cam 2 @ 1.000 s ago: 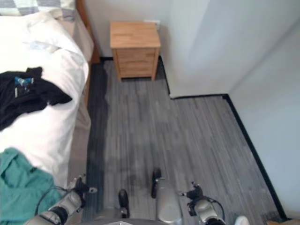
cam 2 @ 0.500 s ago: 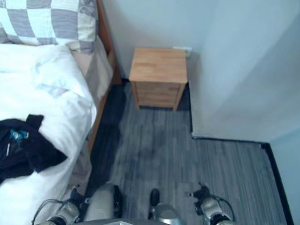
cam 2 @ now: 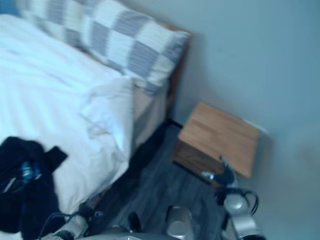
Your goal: Tidy up the quilt and then pick up the clothes from the bed and put them into the laundry hamper.
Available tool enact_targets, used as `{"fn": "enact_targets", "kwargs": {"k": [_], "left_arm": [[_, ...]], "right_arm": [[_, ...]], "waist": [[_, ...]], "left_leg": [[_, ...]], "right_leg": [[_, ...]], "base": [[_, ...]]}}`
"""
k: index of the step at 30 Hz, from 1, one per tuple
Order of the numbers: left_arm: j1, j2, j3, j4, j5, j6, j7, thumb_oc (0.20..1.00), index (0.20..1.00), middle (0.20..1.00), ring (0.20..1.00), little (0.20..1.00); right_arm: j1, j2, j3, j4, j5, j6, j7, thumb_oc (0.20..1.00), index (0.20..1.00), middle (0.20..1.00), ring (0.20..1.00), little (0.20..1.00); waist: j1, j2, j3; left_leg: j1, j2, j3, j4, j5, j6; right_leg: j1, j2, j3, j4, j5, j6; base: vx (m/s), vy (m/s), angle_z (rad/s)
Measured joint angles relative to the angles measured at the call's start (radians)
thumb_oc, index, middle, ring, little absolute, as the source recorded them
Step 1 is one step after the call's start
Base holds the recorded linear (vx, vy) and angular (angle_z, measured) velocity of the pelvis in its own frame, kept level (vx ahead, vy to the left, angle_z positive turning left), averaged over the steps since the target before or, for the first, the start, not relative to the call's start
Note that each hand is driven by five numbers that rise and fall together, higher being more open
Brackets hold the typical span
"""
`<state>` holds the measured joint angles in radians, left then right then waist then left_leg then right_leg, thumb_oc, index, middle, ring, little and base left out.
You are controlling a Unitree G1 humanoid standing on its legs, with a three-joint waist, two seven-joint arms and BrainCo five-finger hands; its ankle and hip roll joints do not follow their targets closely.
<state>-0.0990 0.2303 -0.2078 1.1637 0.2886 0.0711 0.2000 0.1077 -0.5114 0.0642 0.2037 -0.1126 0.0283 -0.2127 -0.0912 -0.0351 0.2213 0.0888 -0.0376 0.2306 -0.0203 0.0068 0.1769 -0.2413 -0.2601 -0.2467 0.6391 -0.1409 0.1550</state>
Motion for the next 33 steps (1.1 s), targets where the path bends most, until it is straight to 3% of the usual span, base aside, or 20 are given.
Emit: {"fn": "enact_targets", "kwargs": {"k": [2, 3, 4, 5, 6, 7, 8, 9, 12, 14, 19, 20, 21, 22, 24, 25, 26, 27, 30, 33], "left_arm": [[0.003, 0.009, 0.001, -0.006, 0.0, -0.009, 0.002, 1.0, 1.0, 1.0, 1.0, 1.0], [-0.002, 0.022, 0.001, 0.007, 0.001, -0.007, 0.005, 1.0, 1.0, 1.0, 1.0, 1.0], [-0.018, 0.027, -0.009, 0.037, 0.005, -0.006, 0.006, 1.0, 1.0, 1.0, 1.0, 1.0], [-0.041, 0.035, -0.028, 0.06, 0.009, -0.002, 0.001, 1.0, 1.0, 1.0, 1.0, 1.0], [-0.028, 0.055, -0.037, 0.062, 0.012, -0.005, -0.001, 1.0, 1.0, 1.0, 1.0, 1.0], [-0.019, 0.057, -0.041, 0.064, 0.013, -0.004, -0.001, 1.0, 1.0, 1.0, 1.0, 1.0], [0.019, 0.046, -0.04, 0.067, 0.021, -0.013, -0.004, 1.0, 1.0, 1.0, 1.0, 1.0], [0.048, 0.043, -0.037, 0.068, 0.027, -0.017, -0.004, 1.0, 1.0, 1.0, 1.0, 1.0], [0.13, 0.019, -0.009, 0.064, 0.028, -0.021, 0.001, 1.0, 1.0, 1.0, 1.0, 1.0], [0.144, 0.008, -0.012, 0.067, 0.016, -0.019, 0.001, 1.0, 1.0, 1.0, 1.0, 1.0], [0.154, -0.038, -0.041, 0.036, -0.01, -0.031, 0.02, 1.0, 1.0, 1.0, 1.0, 1.0], [0.11, -0.051, -0.074, 0.042, -0.012, -0.028, 0.024, 1.0, 1.0, 1.0, 1.0, 1.0], [0.072, -0.054, -0.101, 0.047, -0.011, -0.029, 0.024, 1.0, 1.0, 1.0, 1.0, 1.0], [0.049, -0.047, -0.139, 0.029, -0.009, -0.032, 0.022, 1.0, 1.0, 1.0, 1.0, 1.0], [0.062, -0.022, -0.138, 0.024, -0.008, -0.026, 0.019, 1.0, 1.0, 1.0, 1.0, 1.0], [0.096, -0.02, -0.14, 0.026, -0.007, -0.023, 0.017, 1.0, 1.0, 1.0, 1.0, 1.0], [0.101, -0.025, -0.142, 0.027, -0.007, -0.024, 0.016, 1.0, 1.0, 1.0, 1.0, 1.0], [0.088, -0.02, -0.143, 0.026, -0.007, -0.022, 0.014, 1.0, 1.0, 1.0, 1.0, 1.0], [0.052, 0.015, -0.19, 0.016, -0.008, -0.03, 0.013, 1.0, 1.0, 1.0, 1.0, 1.0], [-0.002, 0.047, -0.182, 0.011, -0.01, -0.04, 0.016, 1.0, 1.0, 1.0, 1.0, 1.0]], "right_arm": [[-0.073, -0.086, -0.01, -0.082, -0.048, -0.02, 0.0, 1.0, 1.0, 1.0, 1.0, 1.0], [-0.134, -0.103, -0.02, -0.084, -0.077, -0.044, 0.0, 1.0, 1.0, 1.0, 1.0, 1.0], [-0.174, -0.123, -0.014, -0.073, -0.094, -0.045, -0.003, 1.0, 1.0, 1.0, 1.0, 1.0], [-0.202, -0.163, -0.017, -0.071, -0.126, -0.042, -0.002, 1.0, 1.0, 1.0, 1.0, 1.0], [-0.229, -0.177, -0.012, -0.065, -0.128, -0.043, 0.001, 1.0, 1.0, 1.0, 1.0, 1.0], [-0.264, -0.174, -0.01, -0.047, -0.135, -0.044, -0.002, 1.0, 1.0, 1.0, 1.0, 1.0], [-0.335, -0.176, 0.024, -0.029, -0.165, -0.037, -0.003, 1.0, 1.0, 1.0, 1.0, 1.0], [-0.395, -0.183, 0.078, -0.023, -0.172, -0.027, 0.006, 1.0, 1.0, 1.0, 1.0, 1.0], [-0.549, -0.202, 0.208, -0.059, -0.203, -0.051, 0.025, 1.0, 1.0, 1.0, 1.0, 1.0], [-0.615, -0.194, 0.276, -0.063, -0.203, -0.07, 0.045, 1.0, 1.0, 1.0, 1.0, 1.0], [-0.763, -0.145, 0.418, 0.049, -0.203, -0.072, 0.065, 1.0, 1.0, 1.0, 1.0, 1.0], [-0.776, -0.148, 0.447, 0.102, -0.203, -0.069, 0.053, 1.0, 1.0, 1.0, 1.0, 1.0], [-0.8, -0.173, 0.48, 0.172, -0.208, -0.058, 0.056, 1.0, 1.0, 1.0, 1.0, 1.0], [-0.879, -0.172, 0.529, 0.293, -0.234, -0.033, 0.075, 1.0, 1.0, 1.0, 1.0, 1.0], [-0.899, -0.113, 0.513, 0.304, -0.245, -0.02, 0.077, 1.0, 1.0, 1.0, 1.0, 1.0], [-0.918, -0.068, 0.512, 0.362, -0.253, -0.047, 0.062, 0.454, 0.454, 0.454, 0.454, 0.454], [-0.931, -0.052, 0.514, 0.395, -0.257, -0.041, 0.06, 0.2, 0.2, 0.2, 0.2, 0.2], [-0.917, -0.054, 0.501, 0.448, -0.262, -0.017, 0.058, 0.2, 0.2, 0.2, 0.2, 0.2], [-0.961, -0.007, 0.482, 0.724, -0.243, -0.031, 0.033, 0.2, 0.2, 0.2, 0.2, 0.2], [-0.972, 0.011, 0.396, 0.716, -0.222, -0.019, 0.017, 0.2, 0.2, 0.2, 0.2, 0.2]], "waist": [[0.016, -0.004, -0.003], [0.022, -0.034, -0.006], [0.022, -0.042, -0.007], [0.006, -0.054, -0.007], [0.022, -0.077, -0.007], [0.033, -0.075, -0.002], [0.068, -0.039, 0.012], [0.07, -0.018, 0.011], [0.079, 0.04, 0.009], [0.072, 0.048, 0.014], [0.125, 0.093, 0.042], [0.118, 0.113, 0.057], [0.098, 0.114, 0.059], [0.103, 0.115, 0.08], [0.144, 0.101, 0.088], [0.123, 0.11, 0.091], [0.111, 0.129, 0.089], [0.105, 0.127, 0.102], [0.12, 0.109, 0.12], [0.114, 0.107, 0.124]], "left_leg": [[0.013, 0.02, -0.135, -0.012, -0.028, -0.068], [0.009, 0.016, -0.205, -0.017, -0.025, -0.072], [-0.008, 0.021, -0.296, -0.016, -0.025, -0.075], [-0.027, 0.031, -0.368, -0.016, -0.013, -0.115], [-0.021, 0.027, -0.357, -0.024, -0.009, -0.131], [0.001, 0.041, -0.356, -0.045, -0.009, -0.179], [0.027, 0.098, -0.359, -0.061, -0.01, -0.189], [0.035, 0.12, -0.354, -0.06, -0.009, -0.192], [0.011, 0.144, -0.312, -0.02, -0.007, -0.214], [-0.007, 0.15, -0.295, -0.024, 0.016, -0.242], [-0.095, 0.168, -0.322, -0.011, 0.033, -0.29], [-0.182, 0.139, -0.323, 0.014, 0.088, -0.32], [-0.216, 0.123, -0.263, 0.009, 0.158, -0.337], [-0.246, 0.123, -0.091, 0.003, 0.181, -0.334], [-0.227, 0.135, 0.01, 0.072, 0.088, -0.257], [-0.173, 0.141, 0.009, 0.047, 0.052, -0.268], [-0.139, 0.161, 0.0, 0.008, 0.028, -0.275], [-0.132, 0.132, 0.005, -0.047, 0.064, -0.262], [-0.141, 0.092, 0.022, -0.052, 0.082, -0.23], [-0.121, 0.077, 0.033, -0.052, 0.077, -0.22]], "right_leg": [[0.027, 0.062, 0.185, -0.384, 0.014, 0.022], [0.036, 0.072, 0.288, -0.535, 0.044, 0.04], [0.056, 0.107, 0.425, -0.632, 0.06, 0.048], [0.082, 0.127, 0.514, -0.723, 0.066, 0.05], [0.09, 0.117, 0.501, -0.72, 0.061, 0.043], [0.101, 0.125, 0.489, -0.709, 0.178, 0.037], [0.134, 0.162, 0.417, -0.695, 0.239, 0.003], [0.153, 0.177, 0.384, -0.703, 0.257, -0.007], [0.178, 0.22, 0.324, -0.725, 0.277, -0.031], [0.177, 0.231, 0.306, -0.726, 0.297, -0.057], [0.139, 0.238, 0.227, -0.725, 0.308, -0.074], [0.14, 0.217, 0.148, -0.719, 0.31, -0.072], [0.137, 0.18, 0.124, -0.718, 0.295, -0.093], [0.124, 0.152, 0.076, -0.717, 0.289, -0.104], [0.103, 0.126, 0.078, -0.712, 0.293, -0.111], [0.099, 0.121, 0.076, -0.705, 0.291, -0.105], [0.099, 0.128, 0.065, -0.703, 0.295, -0.099], [0.094, 0.11, 0.066, -0.698, 0.294, -0.081], [0.046, 0.065, 0.091, -0.652, 0.326, -0.04], [0.056, 0.053, 0.095, -0.644, 0.328, -0.031]], "base": [[0.38, -0.395, 2.2], [0.27, -0.318, 2.02], [0.21, -0.281, 2.76], [0.15, -0.189, 2.48], [0.2, -0.282, 2.25], [0.25, -0.442, 1.51], [0.16, -0.341, 1.1], [0.18, -0.335, 0.86], [0.14, -0.28, 0.84], [0.02, -0.204, 0.57], [-0.07, -0.118, 0.61], [-0.09, -0.048, 1.99], [-0.03, -0.025, 2.53], [0.0, -0.008, 1.65], [-0.01, 0.053, 0.44], [-0.02, 0.102, 0.12], [-0.06, 0.091, 0.37], [-0.08, 0.135, 0.36], [-0.07, 0.145, 0.04], [0.0, 0.095, -0.13]]}}
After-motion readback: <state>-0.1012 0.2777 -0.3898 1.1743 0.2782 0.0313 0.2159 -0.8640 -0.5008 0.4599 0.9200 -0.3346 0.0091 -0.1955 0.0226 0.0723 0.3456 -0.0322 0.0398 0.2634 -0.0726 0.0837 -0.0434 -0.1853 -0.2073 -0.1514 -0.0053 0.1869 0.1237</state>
